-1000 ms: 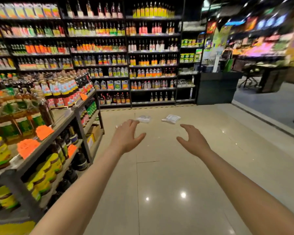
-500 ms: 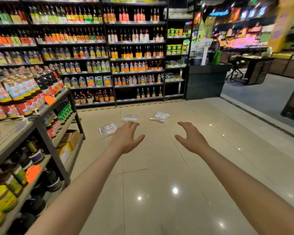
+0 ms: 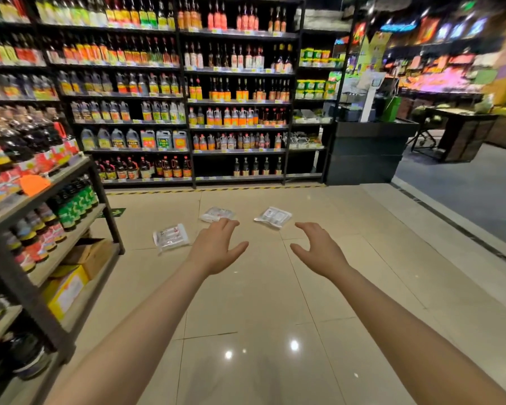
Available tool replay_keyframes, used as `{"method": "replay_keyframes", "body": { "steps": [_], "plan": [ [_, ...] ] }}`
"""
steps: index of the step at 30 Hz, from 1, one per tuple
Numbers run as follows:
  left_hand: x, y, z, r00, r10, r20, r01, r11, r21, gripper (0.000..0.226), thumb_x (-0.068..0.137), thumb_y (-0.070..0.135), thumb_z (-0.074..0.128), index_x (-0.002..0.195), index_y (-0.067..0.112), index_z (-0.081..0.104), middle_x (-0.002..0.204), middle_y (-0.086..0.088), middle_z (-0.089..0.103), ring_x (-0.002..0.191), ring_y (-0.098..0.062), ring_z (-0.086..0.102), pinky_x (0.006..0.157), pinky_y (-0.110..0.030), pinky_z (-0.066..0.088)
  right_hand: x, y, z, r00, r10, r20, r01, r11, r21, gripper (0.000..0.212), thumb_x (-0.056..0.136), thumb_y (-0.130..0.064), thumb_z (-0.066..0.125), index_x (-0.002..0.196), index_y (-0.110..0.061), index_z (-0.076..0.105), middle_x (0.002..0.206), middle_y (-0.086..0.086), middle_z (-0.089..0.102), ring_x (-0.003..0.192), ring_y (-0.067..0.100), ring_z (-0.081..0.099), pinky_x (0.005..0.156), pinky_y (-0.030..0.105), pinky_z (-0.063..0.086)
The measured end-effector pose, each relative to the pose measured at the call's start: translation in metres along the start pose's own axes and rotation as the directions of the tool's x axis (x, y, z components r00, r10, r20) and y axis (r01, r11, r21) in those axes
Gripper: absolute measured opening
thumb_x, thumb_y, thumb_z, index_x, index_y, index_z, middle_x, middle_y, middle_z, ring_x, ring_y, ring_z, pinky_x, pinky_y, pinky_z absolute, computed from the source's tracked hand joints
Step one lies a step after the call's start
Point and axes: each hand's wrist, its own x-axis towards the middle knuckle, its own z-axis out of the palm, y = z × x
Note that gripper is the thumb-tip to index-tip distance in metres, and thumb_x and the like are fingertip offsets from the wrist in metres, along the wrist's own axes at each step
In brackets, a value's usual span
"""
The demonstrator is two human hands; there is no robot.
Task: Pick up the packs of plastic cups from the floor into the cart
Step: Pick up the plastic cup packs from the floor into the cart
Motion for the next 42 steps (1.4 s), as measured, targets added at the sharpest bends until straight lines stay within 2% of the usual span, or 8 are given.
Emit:
{"method": "replay_keyframes", "body": {
  "steps": [7, 16, 21, 26, 36, 42],
  "plan": [
    [0.126, -0.065, 0.058, 1.000, 0.002, 0.030, -0.001, 1.000, -0.024, 0.060, 0.091, 0.054, 0.046, 0.139, 0.018, 0.040, 0.139, 0.000, 0.044, 0.125, -0.020, 0.044, 0.098, -0.038, 0.041, 0.129, 0.041, 0.061, 0.999, 0.036, 0.040, -0.036, 0.999, 0.023, 0.057, 0.089, -0.037, 0.056, 0.141, -0.023, 0.038, 0.143, -0.004, 0.040, 0.130, 0.016, 0.039, 0.099, 0.034, 0.039],
    [0.321, -0.156, 0.088, 0.998, 0.048, 0.043, -0.046, 0.998, -0.038, 0.061, 0.091, 0.053, 0.047, 0.140, 0.017, 0.040, 0.139, 0.000, 0.043, 0.125, -0.019, 0.044, 0.097, -0.036, 0.041, 0.319, 0.072, 0.105, 0.993, 0.117, 0.032, -0.119, 0.990, 0.070, 0.059, 0.088, -0.037, 0.057, 0.142, -0.022, 0.039, 0.143, -0.002, 0.041, 0.131, 0.017, 0.039, 0.103, 0.035, 0.039],
    [0.394, -0.184, 0.129, 0.992, 0.061, 0.114, -0.058, 0.998, -0.029, 0.061, 0.091, 0.055, 0.046, 0.139, 0.018, 0.039, 0.141, 0.001, 0.041, 0.127, -0.019, 0.041, 0.095, -0.035, 0.040, 0.389, 0.108, 0.128, 0.982, 0.180, 0.053, -0.184, 0.980, 0.076, 0.058, 0.088, -0.037, 0.058, 0.141, -0.022, 0.040, 0.143, -0.002, 0.041, 0.132, 0.018, 0.039, 0.104, 0.036, 0.039],
    [0.478, -0.201, 0.173, 0.990, 0.058, 0.127, -0.053, 0.998, -0.037, 0.061, 0.091, 0.055, 0.046, 0.139, 0.019, 0.039, 0.140, 0.001, 0.043, 0.128, -0.019, 0.040, 0.099, -0.037, 0.041, 0.465, 0.154, 0.149, 0.976, 0.206, 0.070, -0.211, 0.975, 0.072, 0.060, 0.087, -0.036, 0.059, 0.142, -0.022, 0.038, 0.144, 0.001, 0.041, 0.131, 0.020, 0.039, 0.103, 0.037, 0.039],
    [0.713, -0.205, 0.240, 0.994, 0.045, 0.102, -0.043, 0.999, -0.020, 0.061, 0.091, 0.056, 0.044, 0.140, 0.020, 0.038, 0.141, 0.002, 0.042, 0.128, -0.019, 0.041, 0.099, -0.039, 0.041, 0.678, 0.262, 0.144, 0.967, 0.239, 0.085, -0.246, 0.966, 0.079, 0.063, 0.087, -0.037, 0.059, 0.144, -0.022, 0.034, 0.145, 0.002, 0.037, 0.132, 0.022, 0.038, 0.104, 0.038, 0.039],
    [0.805, -0.220, 0.289, 0.984, 0.047, 0.174, -0.046, 0.999, -0.010, 0.061, 0.091, 0.056, 0.043, 0.141, 0.020, 0.037, 0.141, 0.001, 0.042, 0.130, -0.019, 0.039, 0.101, -0.039, 0.041, 0.761, 0.311, 0.156, 0.956, 0.268, 0.122, -0.278, 0.958, 0.067, 0.063, 0.088, -0.038, 0.058, 0.144, -0.024, 0.033, 0.146, 0.001, 0.036, 0.132, 0.021, 0.038, 0.103, 0.039, 0.040]
  ]
}}
